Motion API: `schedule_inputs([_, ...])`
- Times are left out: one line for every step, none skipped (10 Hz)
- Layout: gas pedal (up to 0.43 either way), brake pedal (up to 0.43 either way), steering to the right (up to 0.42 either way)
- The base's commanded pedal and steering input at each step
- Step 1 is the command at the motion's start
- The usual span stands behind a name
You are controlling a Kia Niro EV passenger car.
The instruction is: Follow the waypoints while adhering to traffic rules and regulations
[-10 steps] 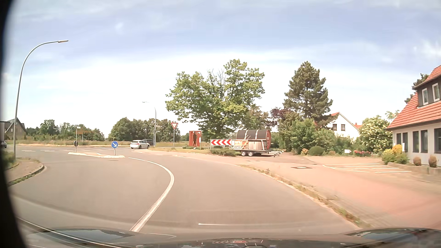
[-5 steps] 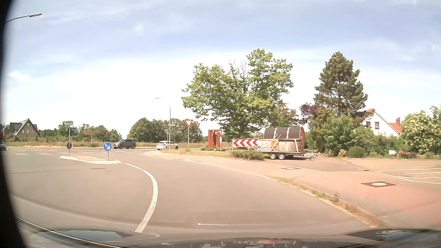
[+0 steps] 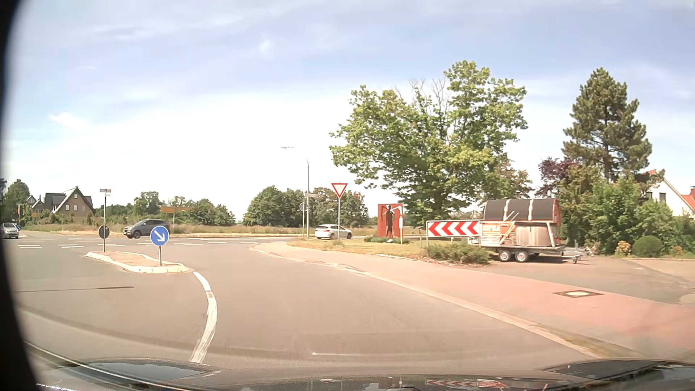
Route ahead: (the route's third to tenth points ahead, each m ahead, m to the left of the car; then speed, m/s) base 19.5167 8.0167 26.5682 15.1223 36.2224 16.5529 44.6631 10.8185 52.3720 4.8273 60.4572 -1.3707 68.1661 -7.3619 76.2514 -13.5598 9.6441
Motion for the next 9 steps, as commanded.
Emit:
schedule_inputs([0.0, 0.22, -0.122])
schedule_inputs([0.0, 0.22, -0.129])
schedule_inputs([0.0, 0.207, -0.135])
schedule_inputs([0.0, 0.189, -0.141])
schedule_inputs([0.0, 0.171, -0.144])
schedule_inputs([0.0, 0.165, -0.144])
schedule_inputs([0.0, 0.165, -0.144])
schedule_inputs([0.0, 0.165, -0.144])
schedule_inputs([0.0, 0.159, -0.144])
